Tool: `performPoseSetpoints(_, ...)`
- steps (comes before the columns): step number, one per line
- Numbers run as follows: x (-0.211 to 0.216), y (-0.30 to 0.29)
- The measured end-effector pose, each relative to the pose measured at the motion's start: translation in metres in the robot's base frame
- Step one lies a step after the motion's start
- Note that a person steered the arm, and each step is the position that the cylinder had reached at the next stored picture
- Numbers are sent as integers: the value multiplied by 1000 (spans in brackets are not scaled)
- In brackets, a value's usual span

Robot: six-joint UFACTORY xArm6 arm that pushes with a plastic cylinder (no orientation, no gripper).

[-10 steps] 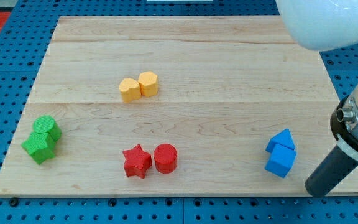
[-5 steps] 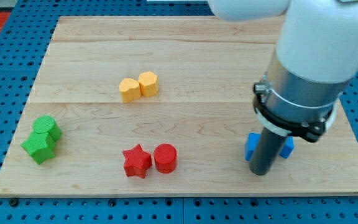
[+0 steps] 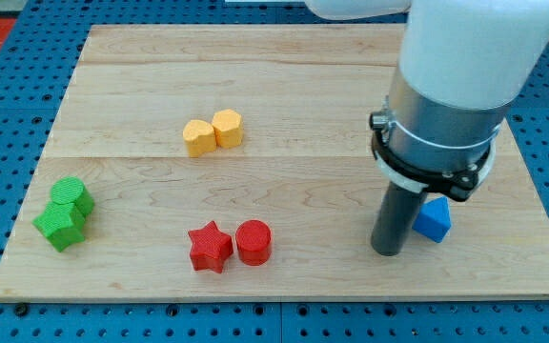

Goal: Push the blue blocks towards left

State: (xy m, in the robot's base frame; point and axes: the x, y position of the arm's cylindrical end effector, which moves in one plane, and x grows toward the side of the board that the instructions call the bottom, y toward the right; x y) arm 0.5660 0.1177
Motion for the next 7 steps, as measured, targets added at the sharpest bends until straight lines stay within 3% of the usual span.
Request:
performPoseSetpoints(4,9,124)
performPoseSetpoints(5,-7,128)
performPoseSetpoints(7,-52,17)
